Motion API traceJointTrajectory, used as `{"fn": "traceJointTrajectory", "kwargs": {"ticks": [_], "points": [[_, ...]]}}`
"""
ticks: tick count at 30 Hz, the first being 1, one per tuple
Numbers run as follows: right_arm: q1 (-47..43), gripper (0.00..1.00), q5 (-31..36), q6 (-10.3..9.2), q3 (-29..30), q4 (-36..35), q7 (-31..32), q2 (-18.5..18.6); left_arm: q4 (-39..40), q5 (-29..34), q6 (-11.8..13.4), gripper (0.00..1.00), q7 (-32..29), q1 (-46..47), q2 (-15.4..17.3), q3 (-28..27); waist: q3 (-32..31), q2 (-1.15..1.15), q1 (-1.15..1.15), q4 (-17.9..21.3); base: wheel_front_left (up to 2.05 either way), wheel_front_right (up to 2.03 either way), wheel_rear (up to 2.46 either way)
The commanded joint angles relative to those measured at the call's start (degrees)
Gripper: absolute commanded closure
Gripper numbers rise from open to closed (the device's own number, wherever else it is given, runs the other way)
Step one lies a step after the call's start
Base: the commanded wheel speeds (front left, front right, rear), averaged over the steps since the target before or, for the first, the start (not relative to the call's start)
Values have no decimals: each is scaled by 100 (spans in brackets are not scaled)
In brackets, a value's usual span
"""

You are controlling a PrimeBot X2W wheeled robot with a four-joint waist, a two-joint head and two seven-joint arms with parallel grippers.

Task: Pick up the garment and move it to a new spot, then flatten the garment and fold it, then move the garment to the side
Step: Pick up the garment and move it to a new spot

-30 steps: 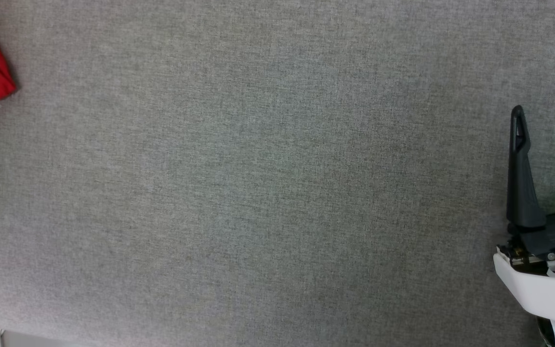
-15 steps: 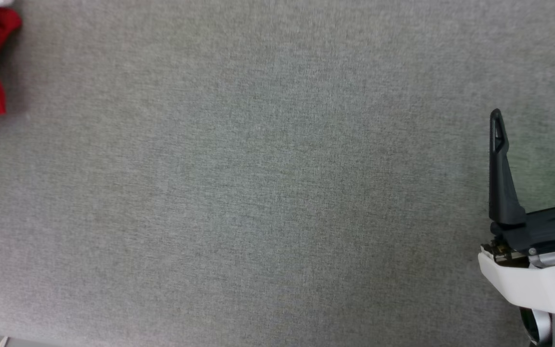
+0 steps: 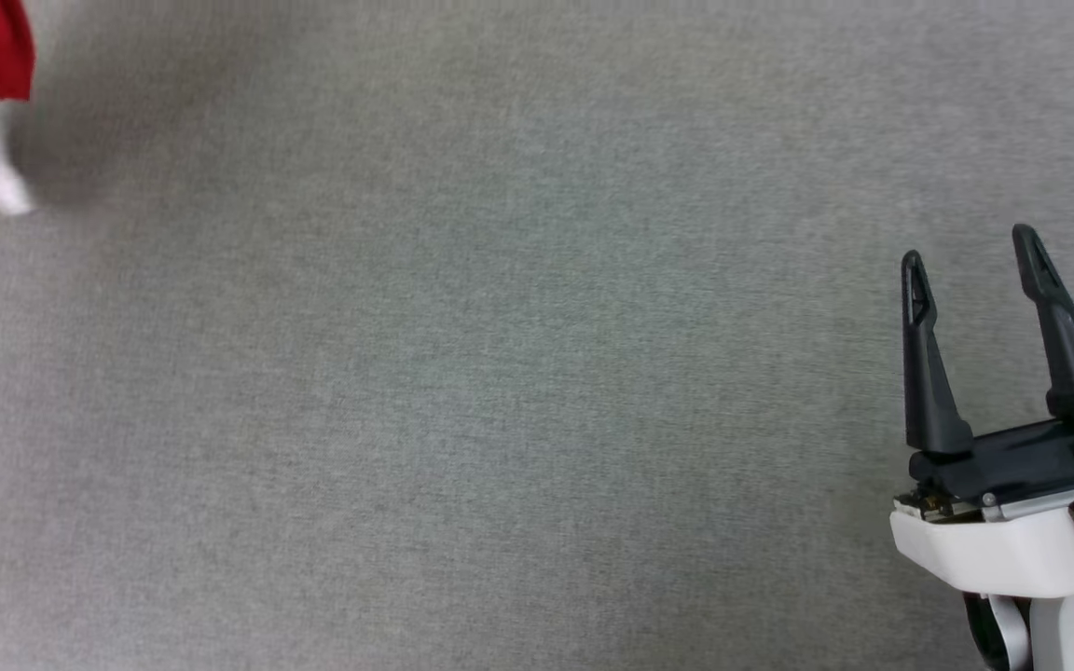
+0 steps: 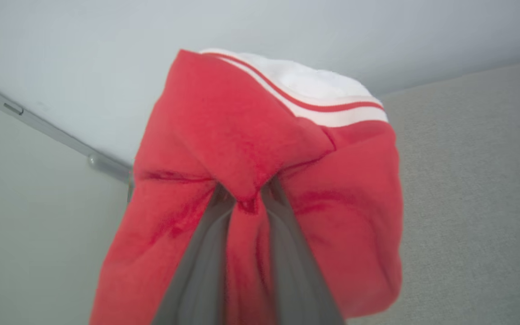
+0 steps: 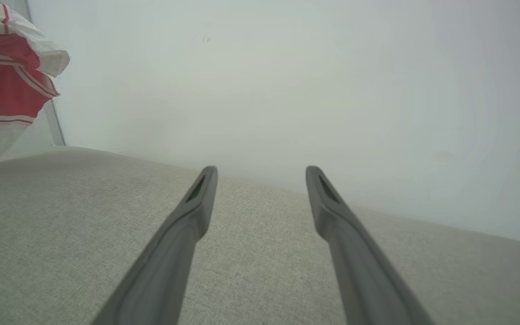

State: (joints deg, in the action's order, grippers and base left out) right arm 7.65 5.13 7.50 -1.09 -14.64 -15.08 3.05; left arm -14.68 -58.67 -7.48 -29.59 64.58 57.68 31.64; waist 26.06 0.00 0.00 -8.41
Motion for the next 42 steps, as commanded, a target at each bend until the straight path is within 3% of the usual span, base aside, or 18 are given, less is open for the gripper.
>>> {"fn": "traceJointTrajectory", "kwargs": {"ticks": [1, 10, 19, 26, 33, 42], "points": [[-72, 0, -92, -2, 11, 37, -14, -23, 121, 36, 16, 100, -7, 125, -6, 68, -159, 0, 0, 151, 0, 0, 0], [-187, 0, -455, -2, 29, 342, -14, -24, 1264, 396, 16, 100, -184, 861, -320, 952, -537, 0, 0, 765, 0, 0, 0], [-318, 0, -678, -2, 46, 596, -14, -25, 1804, 433, 16, 100, 20, 1064, -1097, 1884, -746, 0, 0, 1346, 0, 0, 0], [-307, 0, -746, -2, 60, 677, -14, -25, 1766, 501, 16, 100, 287, 526, -1645, 2820, -720, 0, 0, 1535, 0, 0, 0], [-267, 0, -791, -2, 85, 718, -14, -24, 1200, 576, 16, 100, 798, -663, -2118, 3937, -587, 0, 0, 1601, 0, 0, 0], [-284, 0, -751, -2, 136, 807, -14, -24, 544, 902, 5, 100, 800, -1815, -2679, 4226, -597, 0, 0, 1529, 0, 0, 0]]}}
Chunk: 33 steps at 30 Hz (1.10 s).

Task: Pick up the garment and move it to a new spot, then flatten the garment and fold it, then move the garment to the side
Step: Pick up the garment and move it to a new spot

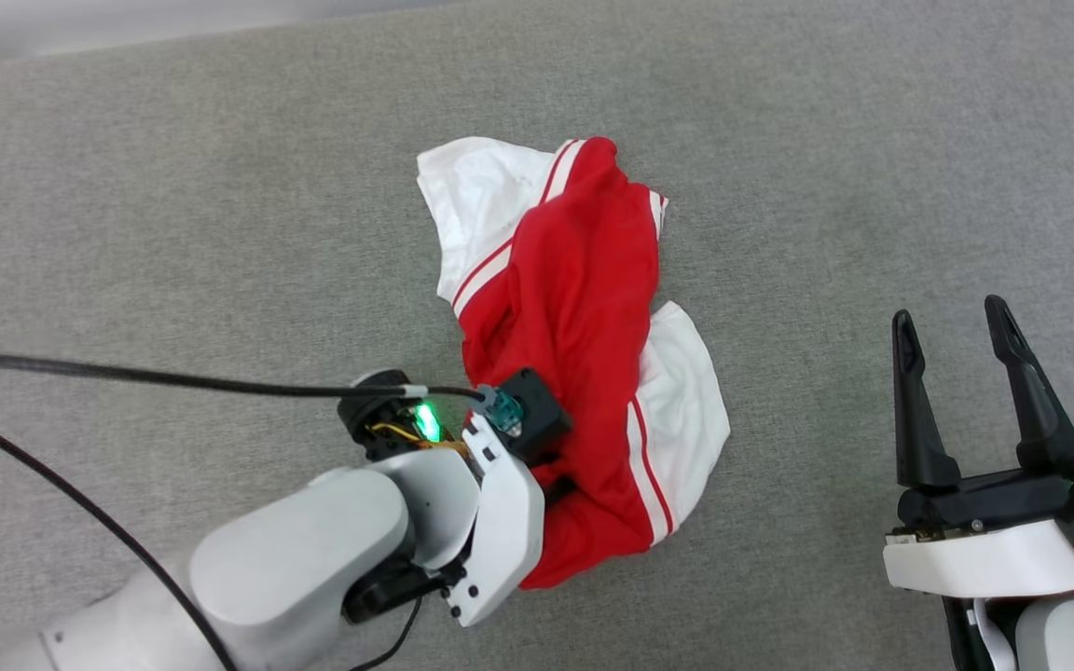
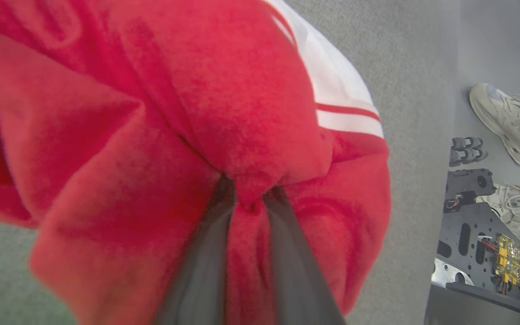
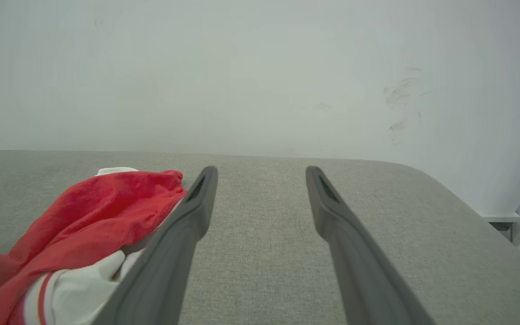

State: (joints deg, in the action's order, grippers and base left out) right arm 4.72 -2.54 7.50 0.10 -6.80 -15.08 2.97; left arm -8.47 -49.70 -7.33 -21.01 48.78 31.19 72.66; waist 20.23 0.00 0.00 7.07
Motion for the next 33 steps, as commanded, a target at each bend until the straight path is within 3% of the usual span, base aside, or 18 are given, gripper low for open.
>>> {"fn": "traceJointTrajectory", "kwargs": {"ticks": [1, 2, 3, 4, 9, 20, 27, 30, 33], "points": [[1, 0, 20, -2, 22, 32, -14, -16, -127, 38, -11, 100, -14, -295, -71, 136, -33, 0, 0, -42, 0, 0, 0], [-13, 0, 22, -2, 23, 45, -14, -16, -193, 88, -11, 100, 57, -300, -99, 136, -60, 0, 0, -68, 0, 0, 0], [-33, 0, 28, -2, 22, 53, -14, -16, -261, 119, -11, 62, 165, -274, -126, 130, -91, 0, 0, -93, 0, 0, 0], [-60, 0, 31, -2, 24, 64, -14, -16, -308, 185, -11, 0, 323, -211, -157, 111, -130, 0, 0, -120, 0, 0, 0], [-162, 0, 31, -2, 17, 128, -14, -17, -366, 419, 189, 0, 1260, 61, -249, -335, -397, 0, 0, -239, 0, 0, 0], [-376, 0, 60, -2, 65, 207, -14, -16, -129, 1050, 1778, 0, 3331, -363, -84, -1331, -852, 0, 0, -545, 0, 0, 0], [-492, 0, 18, -2, 92, 211, -14, -16, 176, 1447, 2914, 0, 3627, -1307, -110, -2296, -989, 0, 0, -730, 0, 0, 0], [-517, 0, 21, -2, 108, 218, -14, -14, 481, 1746, 3175, 0, 3629, -1933, -231, -2918, -1027, 0, 0, -806, 0, 0, 0], [-572, 0, 15, -2, 126, 247, -14, -16, 629, 2116, 3239, 0, 3626, -2490, -348, -3488, -1091, 0, 0, -877, 0, 0, 0]]}}
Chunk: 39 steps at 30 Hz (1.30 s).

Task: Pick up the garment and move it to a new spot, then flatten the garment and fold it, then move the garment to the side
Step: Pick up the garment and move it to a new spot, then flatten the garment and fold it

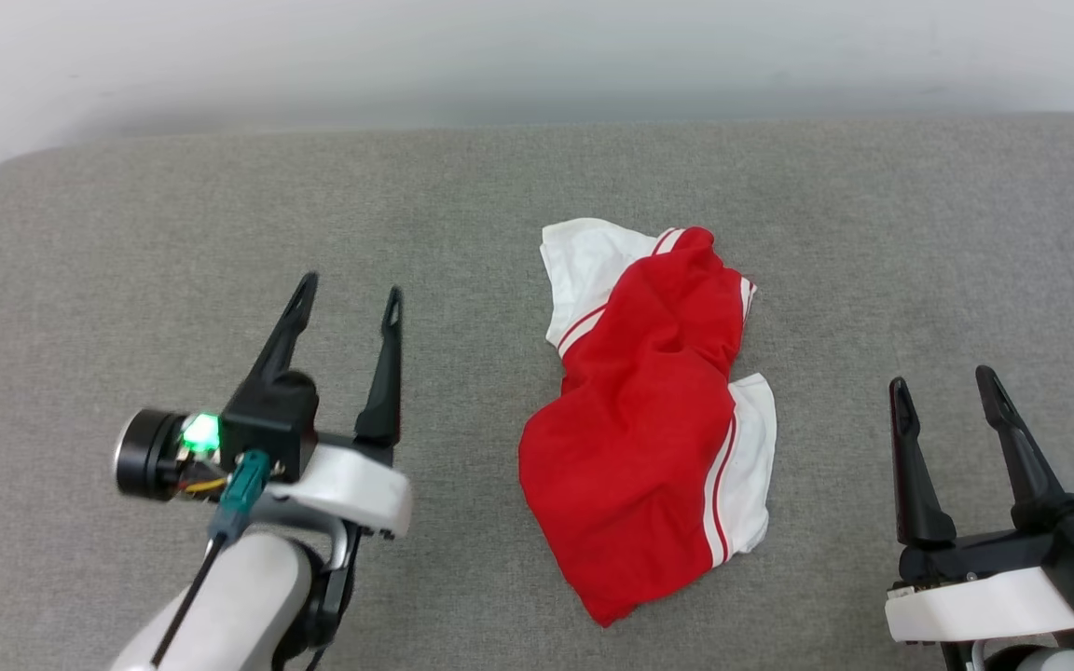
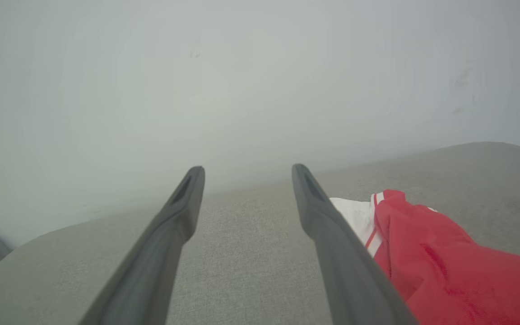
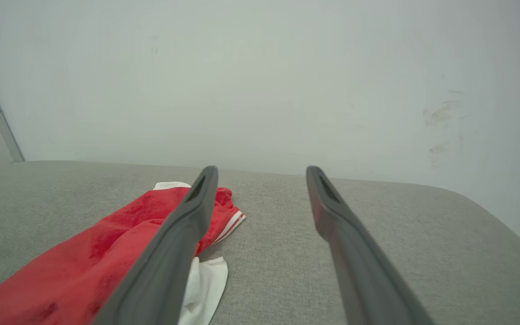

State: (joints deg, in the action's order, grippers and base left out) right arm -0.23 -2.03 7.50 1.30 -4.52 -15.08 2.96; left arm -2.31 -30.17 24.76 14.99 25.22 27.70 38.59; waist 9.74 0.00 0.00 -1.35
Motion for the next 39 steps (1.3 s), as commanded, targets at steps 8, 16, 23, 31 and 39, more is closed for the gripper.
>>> {"fn": "traceJointTrajectory", "kwargs": {"ticks": [8, 16, 23, 31, 39], "points": [[-157, 0, -77, -2, 28, 89, -15, -13, 274, 948, 5, 0, 22, -1304, -523, -1229, -215, 0, 0, -109, 0, 0, 0], [-333, 0, -214, -2, 37, 195, -14, -14, 535, 1609, -491, 0, 23, -2461, -1196, -2301, -444, 0, 0, -82, 0, 0, 0], [-517, 0, -363, -2, 44, 270, -14, -14, 541, 2033, -1020, 0, 22, -3085, -1703, -2870, -672, 0, 0, -32, 0, 0, 0], [-756, 0, -496, -2, 51, 328, -14, -14, 404, 2351, -1532, 0, 22, -3381, -2073, -3221, -849, 0, 0, -35, 0, 0, 0], [-921, 0, -543, -2, 37, 353, -14, -13, 274, 2534, -1866, 0, 22, -3475, -2248, -3430, -941, 0, 0, -42, 0, 0, 0]]}}
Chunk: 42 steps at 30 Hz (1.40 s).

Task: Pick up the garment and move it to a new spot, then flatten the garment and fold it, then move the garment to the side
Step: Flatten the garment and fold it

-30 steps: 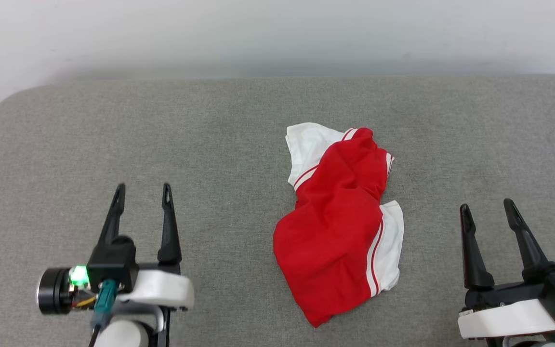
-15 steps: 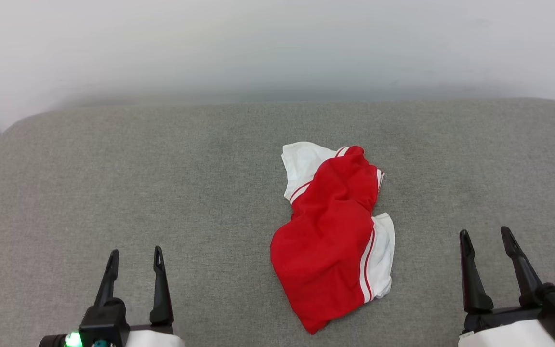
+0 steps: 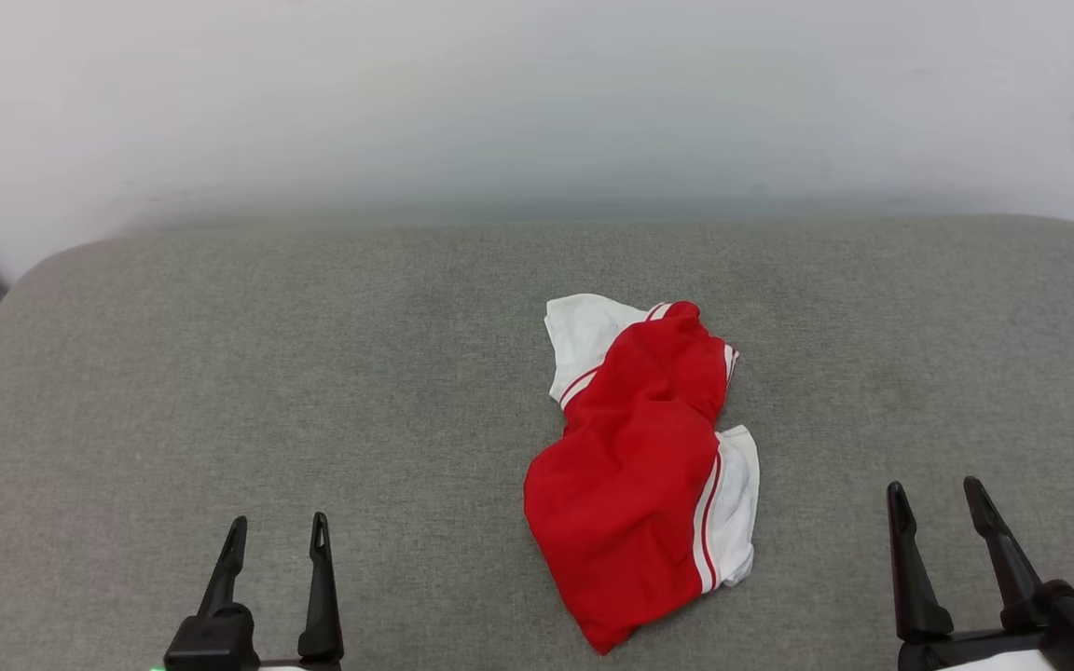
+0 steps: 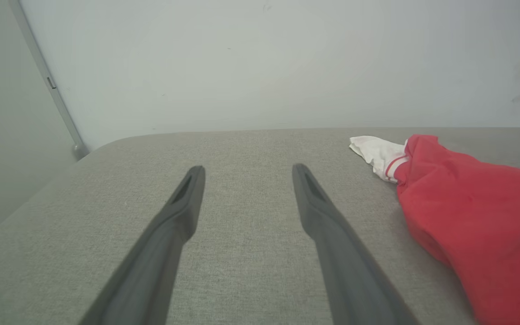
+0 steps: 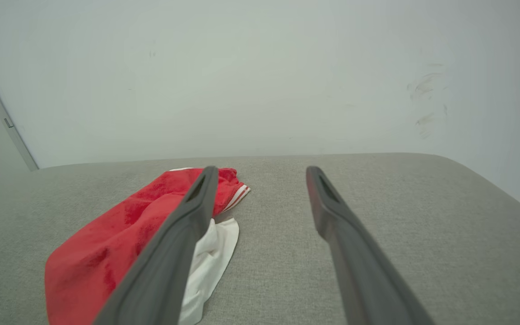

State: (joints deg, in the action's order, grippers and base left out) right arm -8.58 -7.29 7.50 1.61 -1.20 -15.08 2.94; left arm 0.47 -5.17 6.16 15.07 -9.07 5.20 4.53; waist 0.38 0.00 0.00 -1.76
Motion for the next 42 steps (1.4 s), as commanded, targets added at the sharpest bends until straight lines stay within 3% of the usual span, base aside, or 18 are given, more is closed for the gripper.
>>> {"fn": "traceJointTrajectory", "kwargs": {"ticks": [1, 22, 27, 33, 37, 42], "points": [[-93, 0, -19, -2, 2, 25, -14, -11, -20, 52, -42, 0, 15, -58, -13, -49, -15, 0, 0, -1, 0, 0, 0], [-16, 0, -44, -2, -43, -7, -14, -12, -358, 187, -426, 0, 15, 156, -143, -466, -25, 0, 0, 21, 0, 0, 0], [55, 0, -27, -2, -81, -28, -14, -11, -690, 111, -748, 0, 15, 734, 7, -546, 57, 0, 0, 81, 0, 0, 0], [235, 0, 38, -2, -101, -104, -14, -11, -1102, 191, -1112, 0, 15, 2070, 361, -408, 358, 0, 0, 188, 0, 0, 0], [374, 0, 57, -2, -79, -147, -14, -11, -1560, 132, -1264, 0, -33, 3131, 622, -161, 609, 0, 0, 270, 0, 0, 0], [573, 0, 82, -2, -56, -210, -14, -11, -2006, -78, -1348, 0, -531, 4435, 837, 336, 962, 0, 0, 365, 0, 0, 0]]}}
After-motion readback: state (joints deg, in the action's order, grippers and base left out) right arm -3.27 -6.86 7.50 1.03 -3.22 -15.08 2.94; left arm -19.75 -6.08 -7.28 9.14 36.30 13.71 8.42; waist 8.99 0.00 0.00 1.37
